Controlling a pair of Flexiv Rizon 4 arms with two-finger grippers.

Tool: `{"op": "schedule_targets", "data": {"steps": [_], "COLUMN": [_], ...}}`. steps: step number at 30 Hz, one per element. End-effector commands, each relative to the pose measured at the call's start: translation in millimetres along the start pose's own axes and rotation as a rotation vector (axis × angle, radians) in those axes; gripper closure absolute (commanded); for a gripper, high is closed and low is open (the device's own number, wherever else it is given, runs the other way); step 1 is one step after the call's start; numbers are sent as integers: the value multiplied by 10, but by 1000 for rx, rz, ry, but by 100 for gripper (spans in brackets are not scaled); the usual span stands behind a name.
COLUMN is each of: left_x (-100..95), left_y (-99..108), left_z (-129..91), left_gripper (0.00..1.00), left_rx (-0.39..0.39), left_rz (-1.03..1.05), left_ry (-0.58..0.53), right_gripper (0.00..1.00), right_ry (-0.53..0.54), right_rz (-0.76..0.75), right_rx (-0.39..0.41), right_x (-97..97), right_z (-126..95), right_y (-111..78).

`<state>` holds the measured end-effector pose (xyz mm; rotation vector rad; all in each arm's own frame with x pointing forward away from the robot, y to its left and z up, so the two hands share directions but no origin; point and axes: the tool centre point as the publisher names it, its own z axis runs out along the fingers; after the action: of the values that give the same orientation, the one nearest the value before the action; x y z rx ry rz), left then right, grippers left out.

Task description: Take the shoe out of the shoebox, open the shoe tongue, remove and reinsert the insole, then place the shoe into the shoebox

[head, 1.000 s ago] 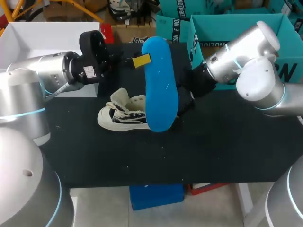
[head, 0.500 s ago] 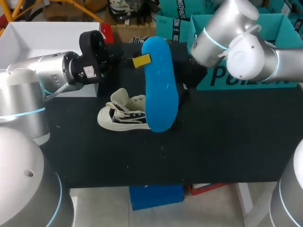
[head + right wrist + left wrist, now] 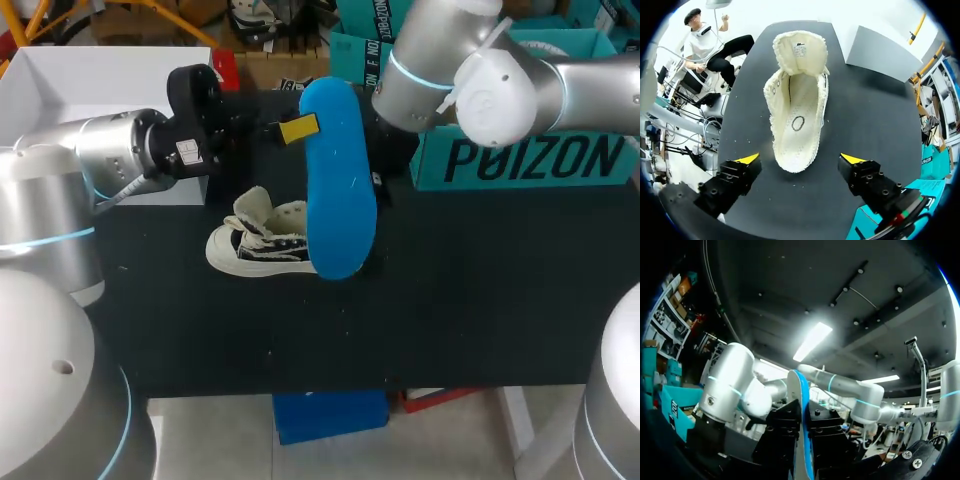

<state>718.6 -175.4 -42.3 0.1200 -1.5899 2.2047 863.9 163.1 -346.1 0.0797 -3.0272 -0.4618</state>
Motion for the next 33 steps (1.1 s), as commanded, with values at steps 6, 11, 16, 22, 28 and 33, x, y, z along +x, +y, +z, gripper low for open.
{"op": "schedule_targets", "data": {"steps": [6,11,16,22,28,33], "left_x": [0,0,0,0,0,0], "left_y": [14,14,14,14,14,14], "left_z": [10,10,10,10,10,10], "left_gripper": [100,100,100,100,100,100], "left_rx": [2,2,2,2,2,2], "left_rz": [2,2,2,2,2,2], "left_ry": [-3,-3,-3,-3,-3,-3], "right_gripper": [0,0,0,0,0,0], "right_ry": [10,1,-4,-12,-18,-20], "right_rz": [-7,8,31,45,50,48], "right_rx": [227,264,274,279,274,252], "right_x": [-70,-48,-13,4,-9,-9], "right_z": [-14,-17,15,48,71,71], "right_y": [114,148,159,190,237,260]}}
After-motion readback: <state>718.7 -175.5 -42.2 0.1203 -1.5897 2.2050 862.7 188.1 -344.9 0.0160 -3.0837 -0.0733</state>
